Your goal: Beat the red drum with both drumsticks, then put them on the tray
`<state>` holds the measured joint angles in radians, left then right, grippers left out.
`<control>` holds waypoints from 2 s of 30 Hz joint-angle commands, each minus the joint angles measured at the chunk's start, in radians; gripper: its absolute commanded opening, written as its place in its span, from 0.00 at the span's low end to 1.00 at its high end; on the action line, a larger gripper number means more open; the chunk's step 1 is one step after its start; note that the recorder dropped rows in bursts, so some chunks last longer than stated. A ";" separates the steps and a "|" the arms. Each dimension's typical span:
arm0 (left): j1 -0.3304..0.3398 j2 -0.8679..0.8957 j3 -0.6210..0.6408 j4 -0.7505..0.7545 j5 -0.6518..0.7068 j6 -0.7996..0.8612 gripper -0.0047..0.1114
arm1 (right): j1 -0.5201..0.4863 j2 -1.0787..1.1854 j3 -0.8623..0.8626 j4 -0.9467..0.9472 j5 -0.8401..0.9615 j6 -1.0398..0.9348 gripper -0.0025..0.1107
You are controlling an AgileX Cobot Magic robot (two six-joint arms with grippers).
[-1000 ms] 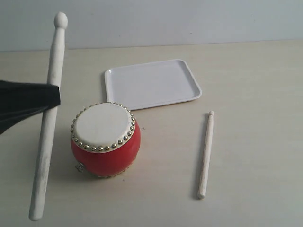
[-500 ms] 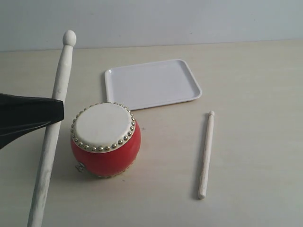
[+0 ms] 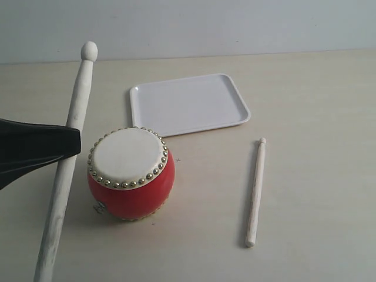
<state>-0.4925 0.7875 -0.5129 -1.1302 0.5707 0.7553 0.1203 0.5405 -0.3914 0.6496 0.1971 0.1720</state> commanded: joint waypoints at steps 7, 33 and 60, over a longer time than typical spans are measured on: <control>0.004 -0.006 0.017 -0.009 0.005 -0.004 0.04 | 0.010 0.531 -0.290 0.547 0.657 -0.926 0.02; 0.004 0.012 0.056 -0.014 -0.076 0.028 0.04 | 0.526 0.922 -0.431 1.095 0.462 -1.401 0.52; 0.004 0.063 0.099 -0.156 -0.205 0.075 0.04 | 0.582 1.111 -0.641 1.095 0.593 -1.399 0.59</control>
<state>-0.4925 0.8482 -0.4160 -1.2698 0.3590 0.8267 0.6773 1.6326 -1.0052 1.7424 0.8000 -1.2157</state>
